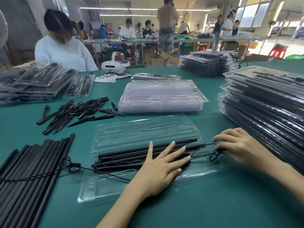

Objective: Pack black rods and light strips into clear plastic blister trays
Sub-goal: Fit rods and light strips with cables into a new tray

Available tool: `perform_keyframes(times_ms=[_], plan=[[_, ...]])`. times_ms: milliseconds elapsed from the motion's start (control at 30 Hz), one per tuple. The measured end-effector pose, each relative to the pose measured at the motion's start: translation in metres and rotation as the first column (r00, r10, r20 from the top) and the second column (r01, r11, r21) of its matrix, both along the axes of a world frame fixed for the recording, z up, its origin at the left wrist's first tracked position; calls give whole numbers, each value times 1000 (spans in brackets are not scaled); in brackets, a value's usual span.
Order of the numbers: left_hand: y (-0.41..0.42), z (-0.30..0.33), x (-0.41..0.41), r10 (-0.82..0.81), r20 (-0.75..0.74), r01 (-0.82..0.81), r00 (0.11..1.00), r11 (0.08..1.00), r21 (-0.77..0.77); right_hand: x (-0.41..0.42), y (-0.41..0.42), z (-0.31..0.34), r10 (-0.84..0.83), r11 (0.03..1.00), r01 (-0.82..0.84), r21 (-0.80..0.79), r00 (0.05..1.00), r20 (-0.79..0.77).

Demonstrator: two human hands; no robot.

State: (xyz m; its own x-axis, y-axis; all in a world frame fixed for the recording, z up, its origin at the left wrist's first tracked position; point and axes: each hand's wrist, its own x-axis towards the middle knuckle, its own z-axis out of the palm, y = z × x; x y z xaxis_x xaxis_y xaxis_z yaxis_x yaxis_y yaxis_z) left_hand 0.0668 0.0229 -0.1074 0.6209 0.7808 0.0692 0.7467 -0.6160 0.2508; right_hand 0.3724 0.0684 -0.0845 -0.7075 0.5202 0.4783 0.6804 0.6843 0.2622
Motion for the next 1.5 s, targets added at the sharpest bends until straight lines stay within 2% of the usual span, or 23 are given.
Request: perform_keyframes(times_ms=[100, 233, 333, 433, 500, 633, 700, 767, 967, 1067, 1133, 1200, 1267, 1333, 1400, 1433, 1500], plan=[[3, 1, 1, -14, 2, 14, 1000, 998, -66, 0, 4, 2, 65, 996, -65, -55, 998, -8], [3, 2, 0, -33, -21, 31, 999, 996, -84, 0, 1, 10, 109, 990, -106, -88, 994, 27], [2, 4, 1, -45, -52, 41, 998, 996, -77, -4, -6, 16, 114, 979, -109, -173, 993, 22], [1, 5, 0, -53, -76, 47, 996, 996, -74, -4, -16, 18, 14, 932, -75, -356, 985, -169], [0, 6, -1, -52, -83, 45, 995, 995, -84, -6, -23, 16, -86, 871, -83, -485, 945, -316], [0, 5, -1, -47, -72, 41, 996, 996, -84, -32, -31, 3, -213, 781, -151, -606, 848, -486], [-1, 4, -1, -39, -55, 35, 998, 996, -79, -43, -30, 3, -374, 706, -171, -688, 734, -566], [-2, 4, -1, -34, -23, 32, 999, 996, -85, -49, -26, 5, -511, 598, -175, -782, 669, -540], [-1, 1, -1, -35, -24, 34, 999, 997, -71, -45, -25, 19, -695, 281, -301, -911, 591, -409], [0, 0, -2, -37, -22, 35, 999, 997, -71, -45, -22, 24, -693, 203, -310, -929, 624, -360], [0, 0, -2, -39, -20, 37, 999, 997, -68, -44, -21, 27, -656, 143, -396, -907, 648, -386], [0, 0, -2, -40, -22, 38, 999, 997, -65, -43, -23, 33, -592, 2, -519, -855, 688, -420], [1, -1, -2, -41, -27, 40, 999, 998, -58, -44, -25, 35, -472, -126, -503, -855, 789, -394], [1, -1, -2, -45, -33, 43, 998, 998, -53, -48, -26, 32, -378, -109, -425, -898, 854, -358], [1, -2, -2, -47, -29, 46, 998, 998, -52, -55, -26, 27, -409, 3, -388, -921, 840, -356], [1, -2, -2, -48, -24, 46, 999, 998, -52, -60, -26, 25, -418, 89, -358, -929, 833, -361], [1, -2, -2, -49, -18, 48, 999, 997, -56, -66, -27, 18, -379, 321, -261, -910, 846, -376]])
